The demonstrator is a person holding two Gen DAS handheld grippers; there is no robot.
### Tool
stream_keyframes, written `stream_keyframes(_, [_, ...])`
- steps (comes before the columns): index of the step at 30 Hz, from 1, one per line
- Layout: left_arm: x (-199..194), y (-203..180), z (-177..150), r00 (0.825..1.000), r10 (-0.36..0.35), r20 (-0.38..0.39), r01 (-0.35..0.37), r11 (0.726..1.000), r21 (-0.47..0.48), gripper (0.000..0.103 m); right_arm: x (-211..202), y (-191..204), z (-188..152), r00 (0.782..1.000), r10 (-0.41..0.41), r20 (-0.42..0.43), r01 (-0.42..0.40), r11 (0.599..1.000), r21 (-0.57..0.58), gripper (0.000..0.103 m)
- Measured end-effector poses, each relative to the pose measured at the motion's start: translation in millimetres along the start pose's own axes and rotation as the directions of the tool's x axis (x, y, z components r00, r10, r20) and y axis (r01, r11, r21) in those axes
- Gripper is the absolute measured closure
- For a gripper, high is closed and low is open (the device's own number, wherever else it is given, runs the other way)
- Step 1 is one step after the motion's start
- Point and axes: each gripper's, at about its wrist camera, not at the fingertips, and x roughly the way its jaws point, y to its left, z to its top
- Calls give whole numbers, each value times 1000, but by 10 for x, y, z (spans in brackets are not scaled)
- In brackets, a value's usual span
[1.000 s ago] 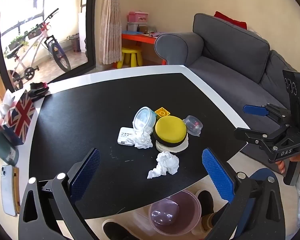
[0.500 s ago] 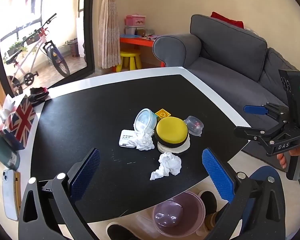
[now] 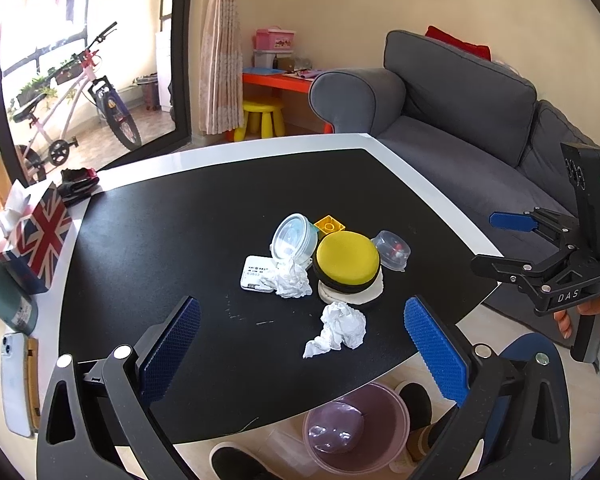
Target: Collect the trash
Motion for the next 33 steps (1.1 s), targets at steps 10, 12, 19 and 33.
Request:
stream_keyframes(10, [-1,2,-3,1000,-3,-1,3,1000,0,5,-17,-10,-1,1000,3,1,-3,1000,4,3])
stream_keyframes(12, [-3,2,-6,1000,-6,-1,6,1000,0,5,-22,-7,0,1000,3,1,-3,1000,5,3])
stream_keyframes(19, [1,3,-16,1000,-9,-6,9,1000,-4,5,-15,-6,-4,1000,3,1,-3,1000,4,3])
stream_keyframes(33, [12,-5,-24,1000,-6,-7,6,1000,2,5,-34,5,-10,1000,4,-1,-4,1000,5,3])
